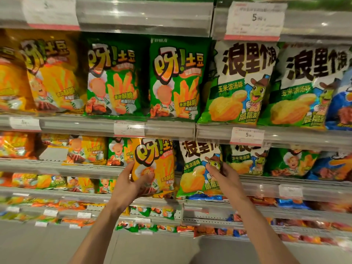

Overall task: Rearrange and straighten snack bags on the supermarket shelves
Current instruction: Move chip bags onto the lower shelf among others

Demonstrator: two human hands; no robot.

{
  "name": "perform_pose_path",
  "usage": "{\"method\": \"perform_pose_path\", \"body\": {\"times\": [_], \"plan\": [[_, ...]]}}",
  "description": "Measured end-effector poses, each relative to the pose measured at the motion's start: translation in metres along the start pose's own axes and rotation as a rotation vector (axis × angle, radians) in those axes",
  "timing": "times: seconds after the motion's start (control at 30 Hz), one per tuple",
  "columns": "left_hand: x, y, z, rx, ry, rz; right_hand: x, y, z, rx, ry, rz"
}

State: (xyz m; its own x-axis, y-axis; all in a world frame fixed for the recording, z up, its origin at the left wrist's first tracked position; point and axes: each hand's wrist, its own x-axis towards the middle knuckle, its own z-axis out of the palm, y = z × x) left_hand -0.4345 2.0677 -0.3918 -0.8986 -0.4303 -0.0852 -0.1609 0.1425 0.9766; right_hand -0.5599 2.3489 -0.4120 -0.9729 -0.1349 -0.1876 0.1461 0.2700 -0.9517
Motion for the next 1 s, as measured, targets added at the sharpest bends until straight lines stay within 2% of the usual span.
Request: {"method": "perform_pose_path", "body": {"times": [0.2,0.3,0.43,0.53,0.77,1.0], "plan": [[0.001,0.004,-0.010,-0.037,0.006,-0.013,0.034,-0.003,0.001,0.034,0.107,-0.103],[0.002,0.003,-0.009,-0.030,-0.037,-0.033,0.042,-0.004,0.007,-0.050,0.146,-0.153],[0.002,0.011,0.007,-0.013,-0.082,-0.009,0.049,-0.004,0.018,-0.102,0.182,-0.117],[0.003,0.010,0.015,-0.014,-0.059,-0.059,0.048,-0.005,0.023,-0.193,0.208,-0.090],[0.006,0.009,0.016,-0.023,-0.064,-0.039,0.033,0.012,0.025,-0.438,0.181,-0.191],[0.004,0.011,0.019,-0.052,-0.058,-0.057,0.049,0.005,0.018,-0.352,0.157,-0.195]]}}
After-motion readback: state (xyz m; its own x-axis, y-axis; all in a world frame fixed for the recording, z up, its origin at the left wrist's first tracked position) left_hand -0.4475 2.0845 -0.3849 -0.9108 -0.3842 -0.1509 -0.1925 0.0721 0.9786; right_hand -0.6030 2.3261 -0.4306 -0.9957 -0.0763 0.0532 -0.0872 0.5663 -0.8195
